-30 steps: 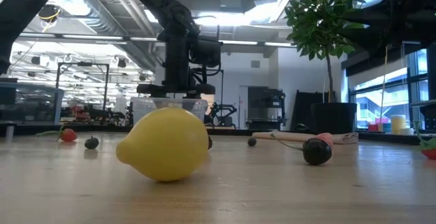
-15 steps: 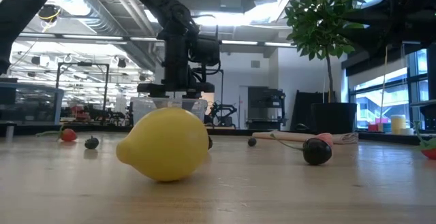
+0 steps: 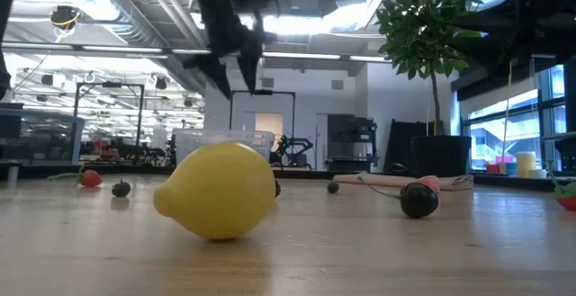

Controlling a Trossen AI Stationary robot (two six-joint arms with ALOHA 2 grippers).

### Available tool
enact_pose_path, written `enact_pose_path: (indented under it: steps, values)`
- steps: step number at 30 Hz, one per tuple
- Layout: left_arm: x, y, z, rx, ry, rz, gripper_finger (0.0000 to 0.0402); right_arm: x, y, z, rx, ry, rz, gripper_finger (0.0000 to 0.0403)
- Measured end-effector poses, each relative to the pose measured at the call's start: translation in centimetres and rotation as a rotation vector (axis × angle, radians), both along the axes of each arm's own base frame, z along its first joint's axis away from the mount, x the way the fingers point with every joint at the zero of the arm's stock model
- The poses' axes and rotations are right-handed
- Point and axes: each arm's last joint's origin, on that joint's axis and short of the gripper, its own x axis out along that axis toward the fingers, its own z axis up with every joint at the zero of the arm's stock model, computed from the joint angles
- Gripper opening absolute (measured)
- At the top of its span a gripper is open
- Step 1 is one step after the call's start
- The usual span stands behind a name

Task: Pick and placing Produce into tupperware
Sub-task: Put the black cherry into the transparent bin

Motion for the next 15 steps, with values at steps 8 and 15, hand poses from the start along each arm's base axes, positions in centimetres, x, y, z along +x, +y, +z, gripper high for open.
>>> enact_pose_path:
  steps: [8,15]
  values:
    - [0.3,-5.1,2.0,-0.035,-0.099,-0.026,0.0232,0.0,0.0,0.0,0.000,0.000,0.000,0.0178]
    - [1.6,-8.6,-0.9,-0.106,0.022,0.129,0.0217,0.0,0.0,0.0,0.000,0.000,0.000,0.0178]
